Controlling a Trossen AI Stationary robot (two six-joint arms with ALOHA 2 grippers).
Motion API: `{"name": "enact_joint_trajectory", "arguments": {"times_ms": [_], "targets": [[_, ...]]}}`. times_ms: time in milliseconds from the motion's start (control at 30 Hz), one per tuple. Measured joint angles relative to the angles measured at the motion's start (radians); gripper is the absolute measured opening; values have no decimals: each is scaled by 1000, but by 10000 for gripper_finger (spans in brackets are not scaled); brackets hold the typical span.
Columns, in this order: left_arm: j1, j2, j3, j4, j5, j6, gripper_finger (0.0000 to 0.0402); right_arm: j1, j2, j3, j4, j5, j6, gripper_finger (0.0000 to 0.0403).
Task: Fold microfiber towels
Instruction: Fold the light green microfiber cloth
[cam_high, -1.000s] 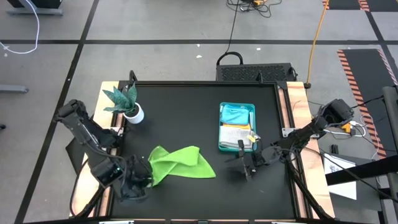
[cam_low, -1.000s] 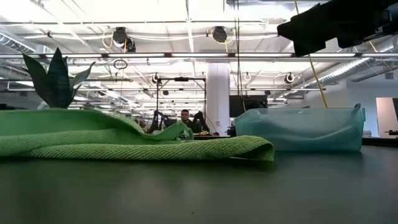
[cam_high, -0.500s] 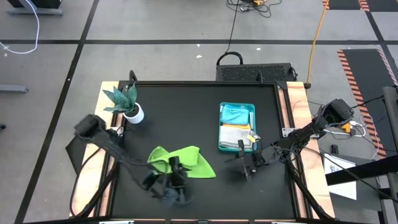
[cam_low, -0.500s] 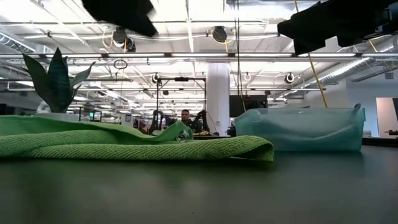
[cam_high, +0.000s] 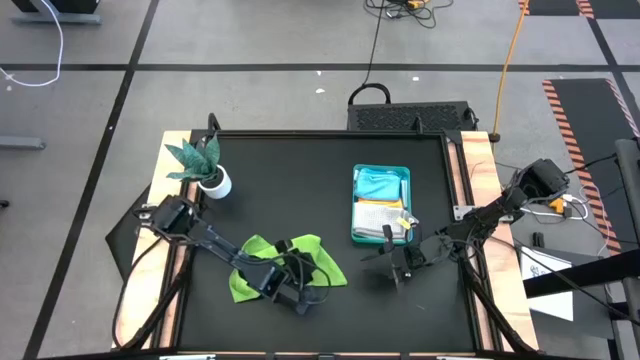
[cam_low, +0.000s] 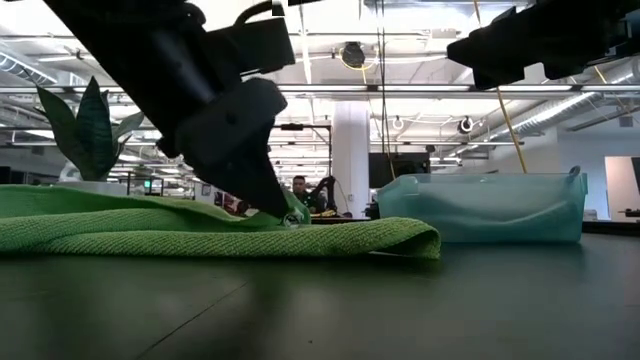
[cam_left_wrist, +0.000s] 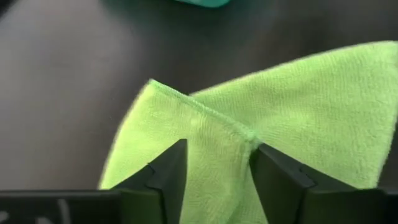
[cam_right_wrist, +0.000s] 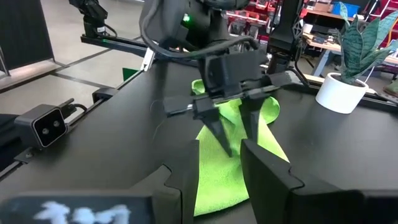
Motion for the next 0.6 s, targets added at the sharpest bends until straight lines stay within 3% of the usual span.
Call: {"name": "enact_joint_trajectory", "arguments": {"times_ms": [233, 400, 600], "targets": [[8, -9, 0, -3, -64, 38, 95, 0, 0, 0, -13, 0, -3, 112], [39, -27, 0, -43, -7, 101, 11, 0, 0, 0, -13, 0, -3, 112], [33, -198, 100, -276, -12, 137, 4, 0, 0, 0, -18, 0, -2, 112]]}}
